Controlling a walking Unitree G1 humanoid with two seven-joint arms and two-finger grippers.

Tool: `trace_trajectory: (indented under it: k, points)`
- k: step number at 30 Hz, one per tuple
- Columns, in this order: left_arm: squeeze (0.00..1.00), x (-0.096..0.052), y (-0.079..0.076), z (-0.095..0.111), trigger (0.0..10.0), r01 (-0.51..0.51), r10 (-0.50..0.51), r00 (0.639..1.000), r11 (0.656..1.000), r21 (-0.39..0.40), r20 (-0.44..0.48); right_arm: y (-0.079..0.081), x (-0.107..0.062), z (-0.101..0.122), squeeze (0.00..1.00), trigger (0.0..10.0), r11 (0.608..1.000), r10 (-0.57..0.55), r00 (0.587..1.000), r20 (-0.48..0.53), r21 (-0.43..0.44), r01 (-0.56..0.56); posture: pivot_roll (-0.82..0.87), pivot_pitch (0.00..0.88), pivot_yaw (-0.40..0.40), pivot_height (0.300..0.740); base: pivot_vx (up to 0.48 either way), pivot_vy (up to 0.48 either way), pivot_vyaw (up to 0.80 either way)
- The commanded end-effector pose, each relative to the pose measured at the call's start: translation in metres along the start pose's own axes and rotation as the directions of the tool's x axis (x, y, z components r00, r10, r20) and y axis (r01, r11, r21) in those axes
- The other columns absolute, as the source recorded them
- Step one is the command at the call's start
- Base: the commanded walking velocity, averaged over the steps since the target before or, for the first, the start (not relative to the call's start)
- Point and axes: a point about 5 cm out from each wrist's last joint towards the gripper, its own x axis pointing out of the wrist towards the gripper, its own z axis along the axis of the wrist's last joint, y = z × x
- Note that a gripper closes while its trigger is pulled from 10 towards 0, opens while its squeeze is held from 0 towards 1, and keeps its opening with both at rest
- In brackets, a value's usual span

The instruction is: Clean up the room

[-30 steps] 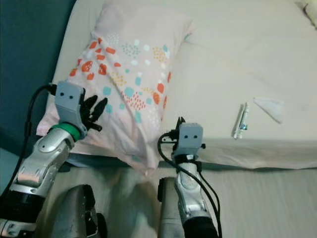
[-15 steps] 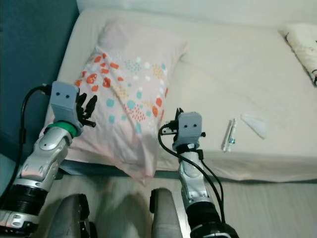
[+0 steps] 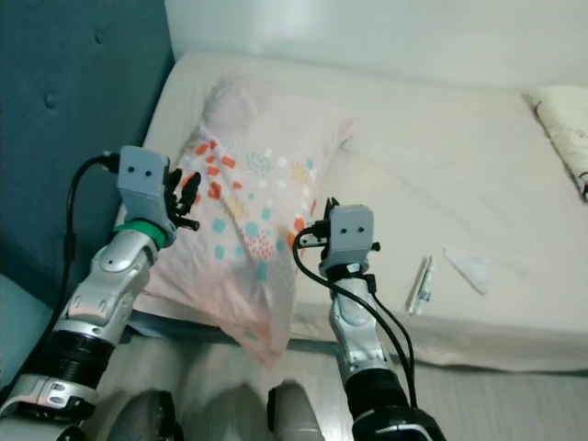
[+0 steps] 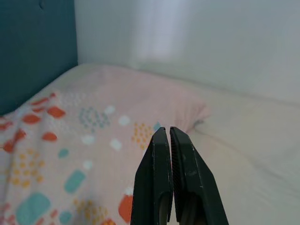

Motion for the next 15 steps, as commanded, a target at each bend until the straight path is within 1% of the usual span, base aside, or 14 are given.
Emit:
trace_trajectory:
  k: [1, 6, 12, 15]
  points:
    - [0.0, 0.001, -0.005, -0.004, 10.0, 0.01, -0.01, 1.0, 1.0, 0.012, -0.013, -0.006, -0.003, -0.005, 0.0, 10.0, 1.0, -0.025, 1.0, -0.016, 0.006, 0.026, -0.1, 0.026, -0.007, 0.696, 0.0, 0.0, 0.0]
    - [0.0, 0.003, -0.012, -0.004, 10.0, 0.03, -0.03, 0.999, 0.999, 0.018, -0.013, -0.01, -0.002, -0.004, 0.0, 10.0, 0.999, -0.045, 0.999, -0.009, -0.001, 0.045, -0.11, 0.029, -0.002, 0.716, 0.0, 0.0, 0.0]
    - [0.0, 0.004, -0.013, -0.005, 10.0, 0.038, -0.038, 0.999, 0.999, 0.027, -0.014, -0.012, -0.003, -0.004, 0.0, 10.0, 0.998, -0.056, 0.998, -0.009, -0.007, 0.056, -0.12, 0.03, 0.002, 0.726, 0.0, 0.0, 0.0]
    - [0.0, 0.005, -0.016, -0.005, 10.0, 0.055, -0.055, 0.999, 0.997, 0.05, -0.004, -0.015, -0.004, -0.005, 0.0, 10.0, 0.996, -0.091, 0.996, -0.013, -0.024, 0.091, -0.12, 0.032, 0.005, 0.736, 0.0, 0.0, 0.0]
